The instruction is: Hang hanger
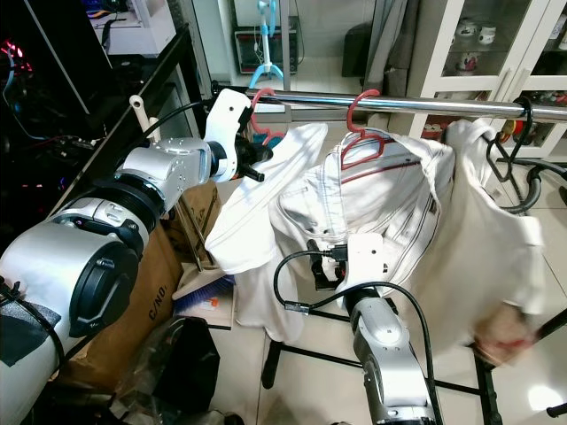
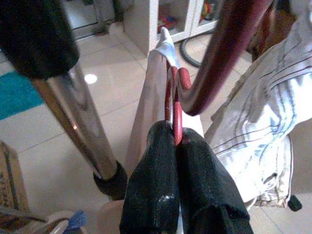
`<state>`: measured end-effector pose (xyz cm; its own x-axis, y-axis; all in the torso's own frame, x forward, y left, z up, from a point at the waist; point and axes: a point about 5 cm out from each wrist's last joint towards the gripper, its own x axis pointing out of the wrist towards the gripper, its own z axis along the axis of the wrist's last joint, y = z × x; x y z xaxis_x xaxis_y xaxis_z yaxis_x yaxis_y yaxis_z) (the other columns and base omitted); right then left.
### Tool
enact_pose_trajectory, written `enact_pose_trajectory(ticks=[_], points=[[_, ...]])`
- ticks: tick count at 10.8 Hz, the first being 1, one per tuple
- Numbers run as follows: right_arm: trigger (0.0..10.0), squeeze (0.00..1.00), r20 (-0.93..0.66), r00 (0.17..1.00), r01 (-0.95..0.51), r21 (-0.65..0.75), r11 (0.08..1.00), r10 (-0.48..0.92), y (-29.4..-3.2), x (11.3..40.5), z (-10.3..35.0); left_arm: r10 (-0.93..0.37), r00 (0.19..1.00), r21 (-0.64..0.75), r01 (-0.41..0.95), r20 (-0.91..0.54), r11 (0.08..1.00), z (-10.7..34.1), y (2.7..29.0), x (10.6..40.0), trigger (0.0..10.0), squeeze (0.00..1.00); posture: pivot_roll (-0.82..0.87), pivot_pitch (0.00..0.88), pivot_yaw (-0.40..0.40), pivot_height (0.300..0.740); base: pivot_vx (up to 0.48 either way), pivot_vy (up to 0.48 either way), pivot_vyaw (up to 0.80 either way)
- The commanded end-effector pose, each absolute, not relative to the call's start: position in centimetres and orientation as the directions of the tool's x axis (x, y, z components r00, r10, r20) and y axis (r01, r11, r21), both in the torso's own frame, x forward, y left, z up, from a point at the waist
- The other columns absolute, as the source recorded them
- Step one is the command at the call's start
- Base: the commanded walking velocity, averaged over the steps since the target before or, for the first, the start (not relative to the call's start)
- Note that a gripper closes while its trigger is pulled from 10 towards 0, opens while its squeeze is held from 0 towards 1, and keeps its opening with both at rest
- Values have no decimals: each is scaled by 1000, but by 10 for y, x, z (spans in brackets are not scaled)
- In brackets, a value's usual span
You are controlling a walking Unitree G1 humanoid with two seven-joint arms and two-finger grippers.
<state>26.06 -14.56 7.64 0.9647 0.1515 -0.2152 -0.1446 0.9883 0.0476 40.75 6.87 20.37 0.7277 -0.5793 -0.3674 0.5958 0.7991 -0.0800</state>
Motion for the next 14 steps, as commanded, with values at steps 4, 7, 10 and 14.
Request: enact_pose_trajectory(ticks=[4, 7, 10, 14], points=[[10000, 0, -229, 957, -166, 60, 984, 175, -141, 258, 77, -530, 733, -159, 516, -426, 841, 183, 81, 404, 10000, 0, -102, 1, 133, 740, 0, 0, 0], [10000, 0, -238, 955, -168, 60, 984, 178, -140, 257, 76, -516, 729, -114, 526, -449, 843, 172, 81, 401, 10000, 0, -102, 1, 135, 740, 0, 0, 0], [10000, 0, -214, 965, -145, 58, 988, 154, -142, 257, 79, -538, 818, -21, 546, -204, 838, 218, 73, 414, 10000, 0, -108, 0, 140, 740, 0, 0, 0], [10000, 0, -202, 967, -147, 53, 988, 154, -142, 256, 81, -556, 828, -2, 558, -70, 830, 241, 66, 416, 10000, 0, -126, 0, 135, 740, 0, 0, 0]])
